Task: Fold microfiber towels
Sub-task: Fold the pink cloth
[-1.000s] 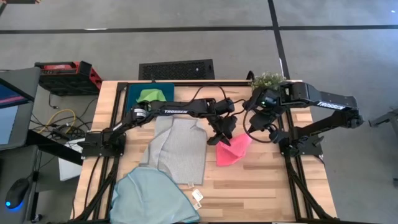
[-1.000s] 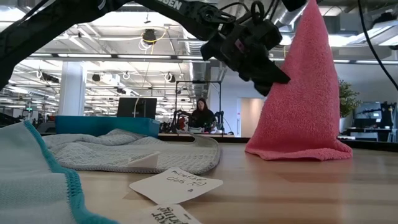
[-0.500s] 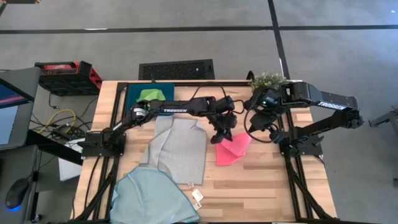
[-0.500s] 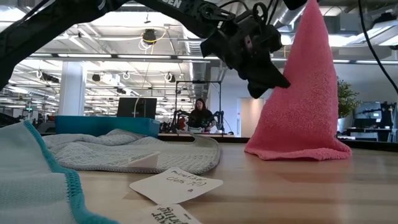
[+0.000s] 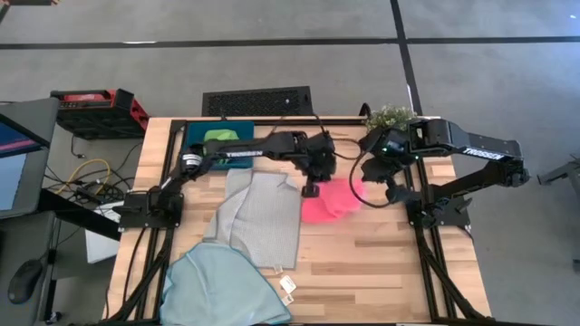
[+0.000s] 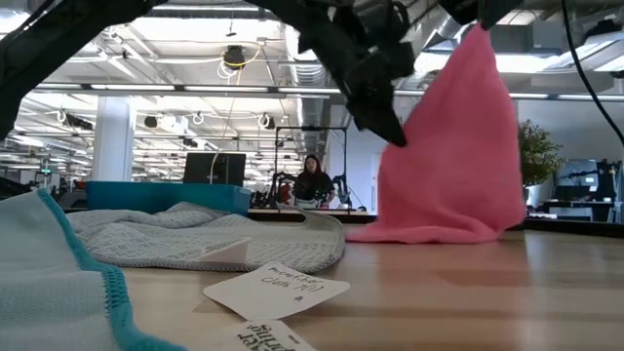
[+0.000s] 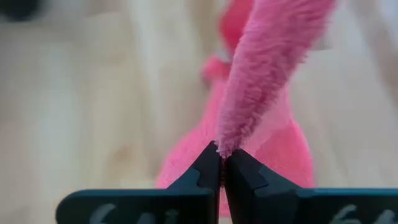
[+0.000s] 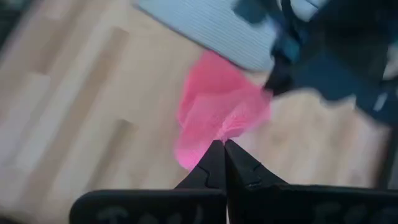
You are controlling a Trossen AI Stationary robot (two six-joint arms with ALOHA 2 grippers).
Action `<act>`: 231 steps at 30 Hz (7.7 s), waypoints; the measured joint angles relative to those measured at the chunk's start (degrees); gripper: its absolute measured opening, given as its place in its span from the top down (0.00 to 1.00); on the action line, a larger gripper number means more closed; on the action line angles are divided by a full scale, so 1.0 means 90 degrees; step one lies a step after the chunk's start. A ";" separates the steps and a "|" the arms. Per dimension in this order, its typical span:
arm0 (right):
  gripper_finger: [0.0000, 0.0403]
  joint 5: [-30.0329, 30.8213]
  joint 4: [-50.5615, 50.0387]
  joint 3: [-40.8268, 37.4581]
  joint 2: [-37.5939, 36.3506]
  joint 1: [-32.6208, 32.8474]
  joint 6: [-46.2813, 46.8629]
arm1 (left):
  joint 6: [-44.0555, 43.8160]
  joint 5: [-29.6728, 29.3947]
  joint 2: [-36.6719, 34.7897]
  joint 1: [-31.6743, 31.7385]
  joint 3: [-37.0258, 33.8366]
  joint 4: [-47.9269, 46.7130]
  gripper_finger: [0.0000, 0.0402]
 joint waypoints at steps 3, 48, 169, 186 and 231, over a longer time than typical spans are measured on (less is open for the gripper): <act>0.99 0.0949 0.0038 0.0000 0.0000 -0.0006 0.0404 | -0.0008 -0.0669 -0.0294 0.0089 0.0002 -0.0222 1.00; 0.99 0.0504 0.0796 -0.2316 0.0007 0.1627 0.2785 | -0.1109 -0.1606 -0.0384 -0.1564 -0.0206 -0.1810 1.00; 1.00 0.1206 0.3078 -0.2259 0.1600 -0.0015 0.4242 | -0.0264 0.0173 0.0089 0.1030 -0.1214 -0.0437 0.65; 1.00 0.1201 0.3088 -0.2259 0.1603 -0.0041 0.4522 | -0.0031 -0.0501 0.0142 0.0807 -0.1212 0.0731 0.65; 1.00 0.1199 0.2918 -0.2259 0.1603 -0.0041 0.4539 | 0.0174 -0.1504 0.0660 0.0570 -0.1253 0.0555 0.65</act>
